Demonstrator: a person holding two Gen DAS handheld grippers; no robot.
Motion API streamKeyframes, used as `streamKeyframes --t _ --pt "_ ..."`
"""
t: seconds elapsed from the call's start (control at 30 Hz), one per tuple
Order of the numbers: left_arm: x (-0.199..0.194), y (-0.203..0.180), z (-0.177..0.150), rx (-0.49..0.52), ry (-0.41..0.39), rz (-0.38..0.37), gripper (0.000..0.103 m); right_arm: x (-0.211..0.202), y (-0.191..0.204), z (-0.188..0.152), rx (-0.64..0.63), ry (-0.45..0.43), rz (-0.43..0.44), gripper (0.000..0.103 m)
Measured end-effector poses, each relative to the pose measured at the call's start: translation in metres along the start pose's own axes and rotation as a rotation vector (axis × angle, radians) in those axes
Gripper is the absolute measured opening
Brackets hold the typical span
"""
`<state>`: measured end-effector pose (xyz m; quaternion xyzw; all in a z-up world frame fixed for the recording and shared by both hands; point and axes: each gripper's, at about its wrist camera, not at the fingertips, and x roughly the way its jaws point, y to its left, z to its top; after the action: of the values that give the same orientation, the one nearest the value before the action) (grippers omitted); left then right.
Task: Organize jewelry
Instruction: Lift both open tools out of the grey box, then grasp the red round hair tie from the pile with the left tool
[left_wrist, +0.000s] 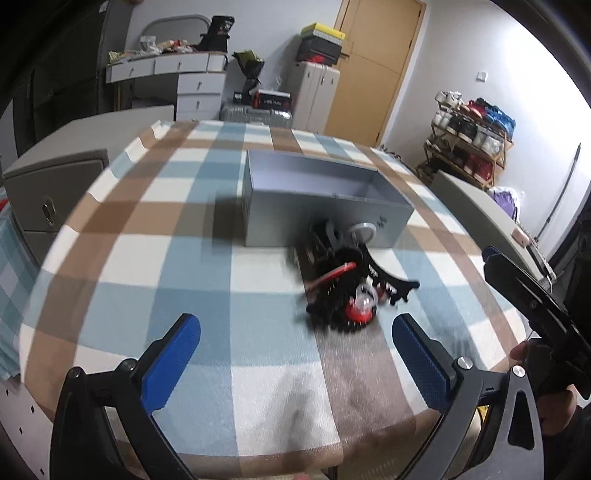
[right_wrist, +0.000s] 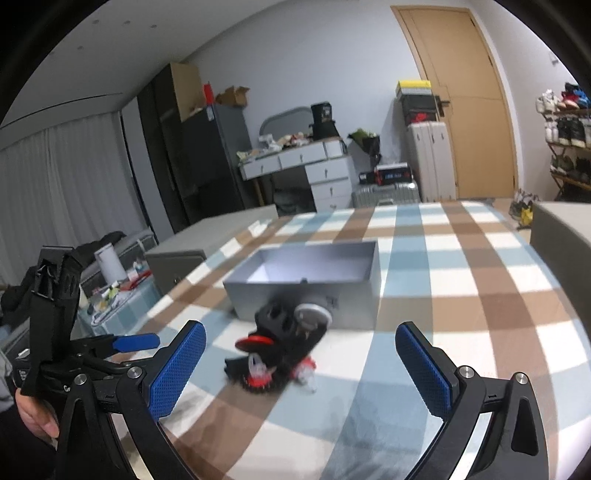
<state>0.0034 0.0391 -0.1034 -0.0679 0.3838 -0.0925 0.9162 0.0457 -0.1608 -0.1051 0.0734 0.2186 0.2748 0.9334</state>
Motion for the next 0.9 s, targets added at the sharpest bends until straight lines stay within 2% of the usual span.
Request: streamKeyframes --t 0.13,0.3,0.4,0.63,0.73,0.8,0.9 --pt "0.005 0.001 0.005 -0.014 -0.005 -0.013 0.101 0.006 -0.003 -0.008 0.026 0.027 0.008 0.103" --pt "0.023 0.006 0.021 -0.055 0.016 -0.099 0.101 0.011 -0.007 -0.013 0.052 0.052 -0.005 0.103" --pt "0.035 0.006 0.029 -0.082 0.048 -0.157 0.101 0.013 -0.009 -0.016 0.067 0.064 0.017 0.103" --pt "0.045 0.004 0.038 -0.102 0.083 -0.229 0.100 0.015 -0.015 -0.017 0.097 0.082 0.038 0.103" --pt "0.046 0.005 0.039 -0.114 0.097 -0.251 0.092 0.016 -0.017 -0.018 0.109 0.084 0.048 0.103" --pt "0.050 0.006 0.039 -0.132 0.125 -0.267 0.078 0.016 -0.018 -0.019 0.115 0.086 0.057 0.103" --pt "0.055 0.008 0.038 -0.170 0.169 -0.296 0.065 0.016 -0.017 -0.020 0.120 0.091 0.065 0.103"
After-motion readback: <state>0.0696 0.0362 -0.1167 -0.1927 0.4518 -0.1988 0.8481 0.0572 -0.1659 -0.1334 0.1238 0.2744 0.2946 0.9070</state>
